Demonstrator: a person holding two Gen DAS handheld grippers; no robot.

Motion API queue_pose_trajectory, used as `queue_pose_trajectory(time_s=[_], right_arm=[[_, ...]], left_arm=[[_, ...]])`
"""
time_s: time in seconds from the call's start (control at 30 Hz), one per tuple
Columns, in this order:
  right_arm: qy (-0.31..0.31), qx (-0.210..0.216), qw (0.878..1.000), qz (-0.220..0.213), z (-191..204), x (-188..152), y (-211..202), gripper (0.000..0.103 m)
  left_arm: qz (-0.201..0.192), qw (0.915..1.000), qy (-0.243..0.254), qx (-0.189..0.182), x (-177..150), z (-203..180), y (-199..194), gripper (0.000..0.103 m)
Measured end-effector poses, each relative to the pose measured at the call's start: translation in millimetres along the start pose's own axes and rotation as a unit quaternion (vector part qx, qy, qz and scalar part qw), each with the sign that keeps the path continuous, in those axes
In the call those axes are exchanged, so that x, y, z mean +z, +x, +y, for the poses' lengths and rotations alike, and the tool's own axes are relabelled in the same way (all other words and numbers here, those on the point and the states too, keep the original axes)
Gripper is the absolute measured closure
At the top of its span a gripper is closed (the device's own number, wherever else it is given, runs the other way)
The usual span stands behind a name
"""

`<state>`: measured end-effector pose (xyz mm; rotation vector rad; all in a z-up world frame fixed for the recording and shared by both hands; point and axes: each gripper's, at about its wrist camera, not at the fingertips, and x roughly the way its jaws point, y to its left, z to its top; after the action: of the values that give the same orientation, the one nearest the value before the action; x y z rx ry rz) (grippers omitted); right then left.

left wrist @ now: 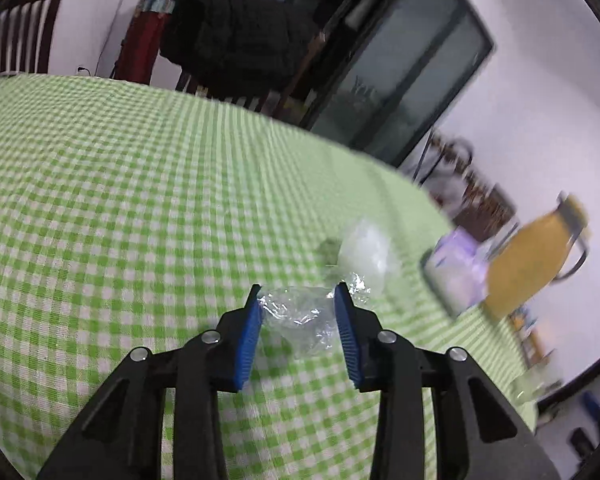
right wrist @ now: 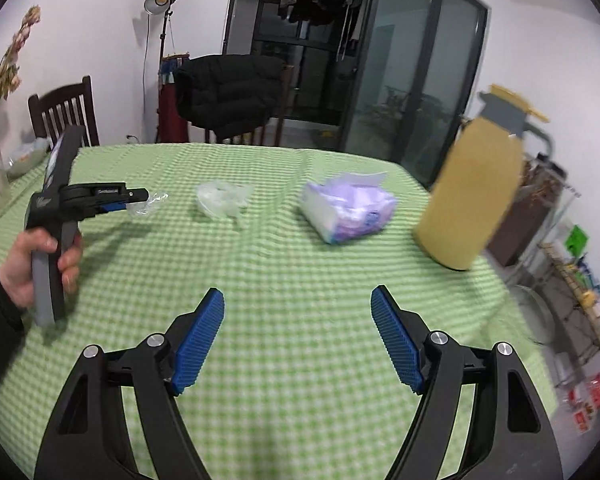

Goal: Collect trash
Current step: 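Close the left tool on a crumpled clear plastic wrap while the right tool grasps a clear plastic bag, then carry the plastic wrap and plastic bag over to the trash bag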

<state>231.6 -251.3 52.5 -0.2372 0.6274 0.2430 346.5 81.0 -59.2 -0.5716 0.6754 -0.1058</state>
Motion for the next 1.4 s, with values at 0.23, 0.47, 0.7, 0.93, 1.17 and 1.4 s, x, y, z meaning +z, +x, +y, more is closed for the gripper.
queue_pose_trajectory(time_s=[0.23,0.47,0.7,0.93,1.17,1.4], right_arm=[[0.0,0.029,1.0,0.008,39.2,36.4,62.0,0.03],[0.025,0.076,0.996,0.034,80.6,78.1,151.6,0.03],[0.016,0.058,0.995,0.075,113.0,87.4,224.4,0.047],[0.05,0.069,0.995,0.051,107.8,79.4,211.1,0.092],[0.025,0.064,0.998,0.008,80.8,63.0,133.1,0.093],[0.026,0.025,0.999,-0.012,17.0,40.5,45.4,0.094]], left_arm=[[-0.052,0.9974,-0.045,0.02,2.1,17.9,-12.5,0.069],[-0.087,0.9947,-0.042,0.035,8.5,20.7,-25.9,0.069],[-0.071,0.9949,-0.07,0.017,11.7,33.0,-23.4,0.069],[-0.077,0.9946,-0.068,0.016,12.8,29.3,-21.1,0.069],[-0.075,0.9969,-0.025,0.002,7.4,5.7,-19.7,0.069],[-0.067,0.9967,0.046,-0.01,-4.3,-35.7,-22.9,0.069]])
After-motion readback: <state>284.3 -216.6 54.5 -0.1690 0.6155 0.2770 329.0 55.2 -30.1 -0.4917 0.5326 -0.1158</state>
